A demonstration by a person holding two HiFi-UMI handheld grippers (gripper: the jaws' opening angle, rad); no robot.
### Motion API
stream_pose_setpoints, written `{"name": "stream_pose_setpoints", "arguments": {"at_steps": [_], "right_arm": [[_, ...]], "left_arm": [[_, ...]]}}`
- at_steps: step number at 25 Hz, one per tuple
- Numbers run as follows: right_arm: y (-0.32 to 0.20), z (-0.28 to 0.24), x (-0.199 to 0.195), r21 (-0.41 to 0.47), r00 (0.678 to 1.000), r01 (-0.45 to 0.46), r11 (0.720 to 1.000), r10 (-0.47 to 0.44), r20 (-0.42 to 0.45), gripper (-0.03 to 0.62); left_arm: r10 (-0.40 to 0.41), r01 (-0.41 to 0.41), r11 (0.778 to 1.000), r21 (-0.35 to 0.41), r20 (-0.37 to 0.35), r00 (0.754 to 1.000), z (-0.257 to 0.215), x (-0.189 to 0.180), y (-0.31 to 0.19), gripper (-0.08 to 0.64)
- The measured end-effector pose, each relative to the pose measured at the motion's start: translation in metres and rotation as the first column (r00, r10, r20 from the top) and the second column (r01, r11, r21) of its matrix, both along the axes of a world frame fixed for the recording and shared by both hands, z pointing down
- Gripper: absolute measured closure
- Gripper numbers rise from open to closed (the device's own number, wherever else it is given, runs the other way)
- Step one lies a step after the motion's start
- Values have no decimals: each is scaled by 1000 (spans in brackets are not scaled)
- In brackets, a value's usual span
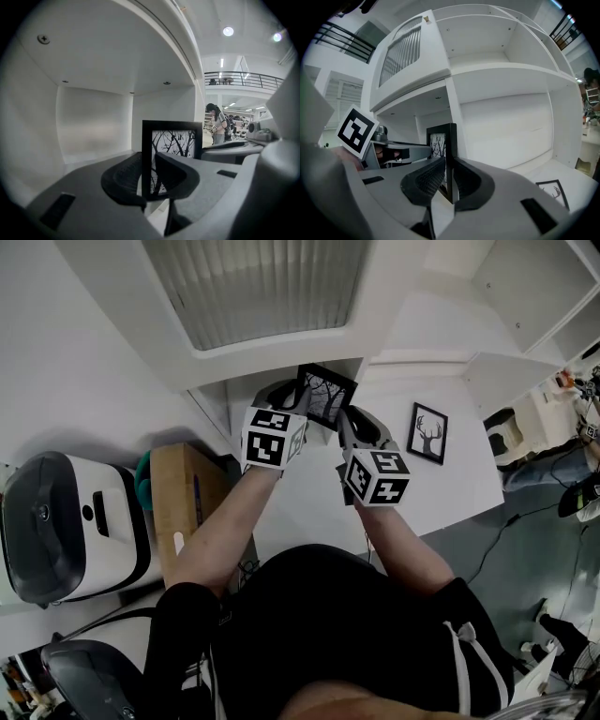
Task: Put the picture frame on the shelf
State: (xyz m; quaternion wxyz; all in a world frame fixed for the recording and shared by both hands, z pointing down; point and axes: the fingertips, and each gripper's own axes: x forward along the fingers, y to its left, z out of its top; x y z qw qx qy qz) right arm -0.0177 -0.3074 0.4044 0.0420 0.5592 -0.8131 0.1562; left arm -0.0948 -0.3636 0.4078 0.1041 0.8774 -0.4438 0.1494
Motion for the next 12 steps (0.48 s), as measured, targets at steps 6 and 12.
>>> {"name": "stream_pose_setpoints", "arguments": {"at_steps": [6,12], "right_arm": [[-1,1,-1,16,1000,2,1000,-2,-5,523],[0,4,-4,49,998,18,999,-16,-55,523]], "left_arm": [[8,-8,1000,2,-13,1000,1,3,-7,474],[11,-11,1000,5,-25,1000,1,5,-12,474]]}}
